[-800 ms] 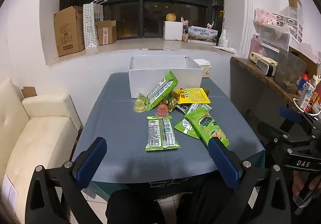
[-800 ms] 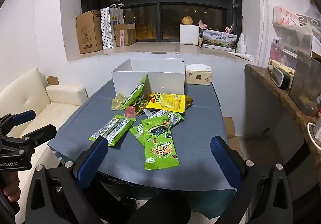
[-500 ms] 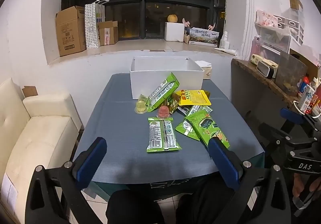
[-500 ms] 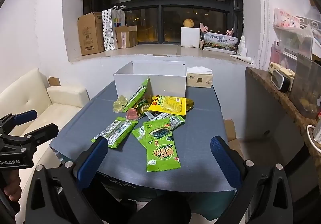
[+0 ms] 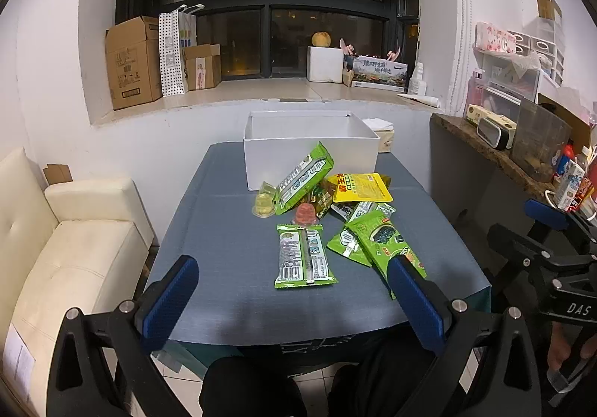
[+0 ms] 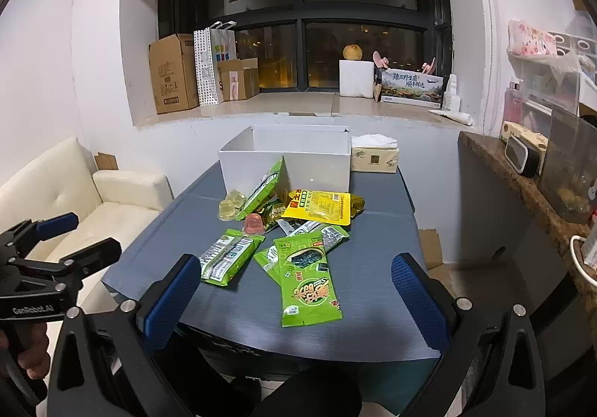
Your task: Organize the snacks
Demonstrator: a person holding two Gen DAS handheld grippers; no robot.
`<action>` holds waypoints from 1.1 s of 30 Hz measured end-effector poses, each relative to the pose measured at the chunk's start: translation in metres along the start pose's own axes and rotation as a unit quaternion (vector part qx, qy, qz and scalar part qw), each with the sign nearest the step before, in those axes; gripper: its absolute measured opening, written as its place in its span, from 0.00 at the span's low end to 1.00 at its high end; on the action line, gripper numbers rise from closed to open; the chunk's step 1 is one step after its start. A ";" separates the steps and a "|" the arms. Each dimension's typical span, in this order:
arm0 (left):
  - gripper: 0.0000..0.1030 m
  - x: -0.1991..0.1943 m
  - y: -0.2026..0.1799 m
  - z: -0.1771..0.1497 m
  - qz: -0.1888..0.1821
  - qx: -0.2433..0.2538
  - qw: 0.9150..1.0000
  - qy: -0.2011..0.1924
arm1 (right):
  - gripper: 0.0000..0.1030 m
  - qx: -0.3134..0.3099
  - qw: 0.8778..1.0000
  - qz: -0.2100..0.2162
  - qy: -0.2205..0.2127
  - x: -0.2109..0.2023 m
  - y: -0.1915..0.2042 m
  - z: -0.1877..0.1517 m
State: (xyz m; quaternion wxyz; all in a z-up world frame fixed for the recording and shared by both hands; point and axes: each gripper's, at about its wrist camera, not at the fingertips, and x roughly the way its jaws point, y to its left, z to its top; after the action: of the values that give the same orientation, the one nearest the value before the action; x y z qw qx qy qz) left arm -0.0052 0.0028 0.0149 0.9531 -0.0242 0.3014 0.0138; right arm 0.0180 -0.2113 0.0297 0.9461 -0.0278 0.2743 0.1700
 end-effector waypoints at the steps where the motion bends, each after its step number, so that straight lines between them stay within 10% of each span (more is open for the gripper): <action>1: 1.00 0.000 0.000 0.001 -0.001 -0.001 1.000 0.001 | 1.00 0.000 1.000 0.001 -0.001 -0.001 0.001 0.000; 33: 1.00 -0.004 0.001 0.000 -0.002 -0.005 1.000 -0.001 | 1.00 0.016 1.000 -0.003 0.005 -0.001 -0.002 0.000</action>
State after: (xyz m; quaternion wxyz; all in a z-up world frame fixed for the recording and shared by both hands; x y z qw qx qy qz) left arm -0.0081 0.0037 0.0174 0.9533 -0.0294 0.3002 0.0136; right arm 0.0180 -0.2139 0.0299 0.9454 -0.0147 0.2820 0.1629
